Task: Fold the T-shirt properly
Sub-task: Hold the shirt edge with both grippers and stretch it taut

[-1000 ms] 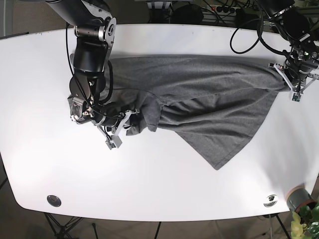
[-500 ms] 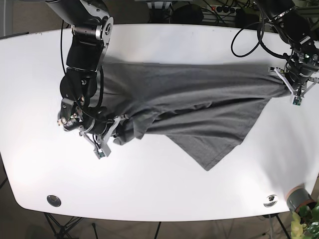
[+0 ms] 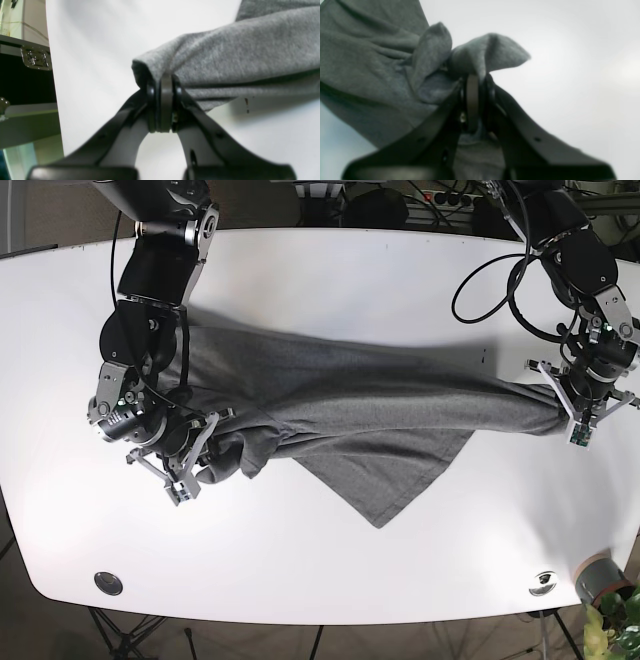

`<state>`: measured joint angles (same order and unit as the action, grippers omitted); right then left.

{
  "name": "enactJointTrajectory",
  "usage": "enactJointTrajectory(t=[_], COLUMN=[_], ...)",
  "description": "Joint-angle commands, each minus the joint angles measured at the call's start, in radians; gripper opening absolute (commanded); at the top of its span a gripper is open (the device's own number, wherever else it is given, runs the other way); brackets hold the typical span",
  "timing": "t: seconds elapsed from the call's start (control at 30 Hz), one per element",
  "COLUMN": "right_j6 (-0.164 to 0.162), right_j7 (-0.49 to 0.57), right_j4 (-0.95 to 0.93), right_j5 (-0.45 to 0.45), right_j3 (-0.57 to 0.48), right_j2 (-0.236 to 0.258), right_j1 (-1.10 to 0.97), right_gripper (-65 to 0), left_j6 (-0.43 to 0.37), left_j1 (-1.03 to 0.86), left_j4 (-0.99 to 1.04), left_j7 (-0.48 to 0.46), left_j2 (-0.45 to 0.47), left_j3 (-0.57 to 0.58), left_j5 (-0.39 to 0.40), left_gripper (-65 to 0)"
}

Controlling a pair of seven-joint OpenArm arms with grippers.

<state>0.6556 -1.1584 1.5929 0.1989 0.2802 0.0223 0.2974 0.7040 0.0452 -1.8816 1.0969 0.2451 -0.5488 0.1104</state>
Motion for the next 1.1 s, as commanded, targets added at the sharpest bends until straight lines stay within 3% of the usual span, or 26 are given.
enactJointTrajectory(t=[0.0,0.13,0.17,0.23,0.4,0.5,0.8,1.07], right_j6=[0.005,0.005,0.005,0.003,0.003,0.003,0.003,0.0], right_j7=[0.008,0.019,0.03,0.041,0.099,0.123,0.154,0.182], right_j4=[-0.002,-0.012,-0.026,-0.045,-0.096,-0.148,-0.437,-0.57], right_j5=[0.015,0.015,0.009,0.009,0.007,0.015,0.015,0.006], right_j3=[0.001,0.001,0.001,0.003,0.006,0.02,0.192,0.204], right_j2=[0.005,0.003,0.0,0.0,0.003,0.008,0.011,0.015], right_j1=[0.004,-0.013,-0.014,-0.014,-0.008,0.018,0.167,0.239], right_gripper=[-62.5,-61.2,-57.5,-49.0,-15.5,-4.9,-8.2,-8.4], left_j6=[-0.006,-0.006,-0.006,-0.006,-0.006,-0.006,-0.006,-0.006], left_j1=[0.046,0.066,0.066,0.066,0.06,0.058,0.032,0.032], left_j4=[-0.02,-0.019,-0.019,-0.019,-0.019,-0.019,-0.019,-0.016], left_j7=[0.012,0.033,0.035,0.035,0.036,0.036,0.035,0.036], left_j2=[0.02,0.024,0.024,0.029,0.04,0.04,0.038,0.038], left_j3=[-0.006,-0.007,-0.007,-0.007,-0.007,-0.009,-0.009,-0.009], left_j5=[-0.004,-0.004,-0.004,-0.004,-0.004,-0.004,-0.004,-0.004], left_gripper=[-65.0,-65.0,-65.0,-65.0,-65.0,-65.0,-65.0,-65.0])
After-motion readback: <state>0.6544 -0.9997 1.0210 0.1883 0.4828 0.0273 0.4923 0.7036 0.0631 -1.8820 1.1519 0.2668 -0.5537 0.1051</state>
